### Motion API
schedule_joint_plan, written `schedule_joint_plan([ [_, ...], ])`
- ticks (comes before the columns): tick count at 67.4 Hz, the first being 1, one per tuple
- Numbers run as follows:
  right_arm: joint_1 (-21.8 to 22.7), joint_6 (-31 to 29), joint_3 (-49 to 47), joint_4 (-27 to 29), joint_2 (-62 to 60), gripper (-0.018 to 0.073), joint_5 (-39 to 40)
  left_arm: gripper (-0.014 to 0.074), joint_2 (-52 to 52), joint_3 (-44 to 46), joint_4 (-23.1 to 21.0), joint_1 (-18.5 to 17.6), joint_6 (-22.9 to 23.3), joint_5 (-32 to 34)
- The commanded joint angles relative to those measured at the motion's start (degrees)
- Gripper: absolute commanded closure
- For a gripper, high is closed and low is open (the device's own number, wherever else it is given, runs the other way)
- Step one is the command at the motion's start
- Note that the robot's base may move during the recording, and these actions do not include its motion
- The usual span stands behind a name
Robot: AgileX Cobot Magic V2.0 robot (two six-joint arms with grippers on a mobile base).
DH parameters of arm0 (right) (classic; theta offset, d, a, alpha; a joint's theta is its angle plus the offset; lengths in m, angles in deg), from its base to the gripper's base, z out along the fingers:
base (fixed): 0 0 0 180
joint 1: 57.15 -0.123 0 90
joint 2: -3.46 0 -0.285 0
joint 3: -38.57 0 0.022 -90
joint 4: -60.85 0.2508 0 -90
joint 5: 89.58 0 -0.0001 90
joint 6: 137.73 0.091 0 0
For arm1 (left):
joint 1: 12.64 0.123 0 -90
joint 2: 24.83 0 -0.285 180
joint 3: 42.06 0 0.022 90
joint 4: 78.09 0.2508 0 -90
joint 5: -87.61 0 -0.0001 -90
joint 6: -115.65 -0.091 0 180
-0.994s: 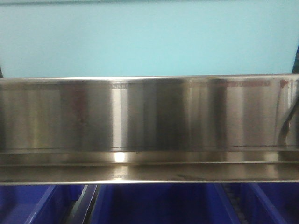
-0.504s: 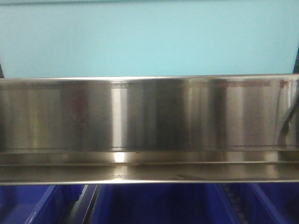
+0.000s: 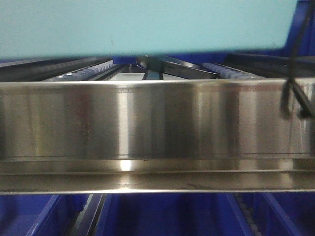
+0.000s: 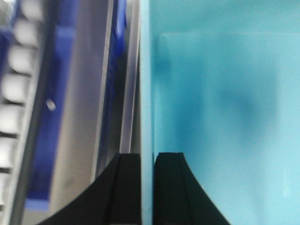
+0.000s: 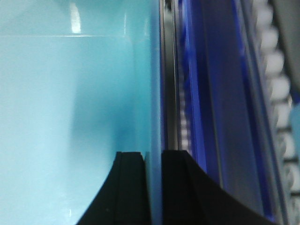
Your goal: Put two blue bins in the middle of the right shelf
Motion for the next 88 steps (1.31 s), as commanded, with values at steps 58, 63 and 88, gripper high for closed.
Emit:
schedule_joint_plan([
  [58, -1.6, 1.9, -9.5, -12.4, -8.5, 0.0724, 0.7, 0.0707, -2.7, 21.2, 12.4, -10.5, 1.9, 0.5],
  [63, -1.6, 1.9, -9.8, -12.4, -8.5, 0.0724, 0.7, 0.0707, -2.7, 21.2, 12.4, -10.5, 1.2, 0.5],
  [88, -1.6, 1.9, -11.8, -12.3, -8.4, 0.0724, 1.1, 0.0707, -2.7, 21.2, 12.4, -10.5, -0.6, 0.5],
])
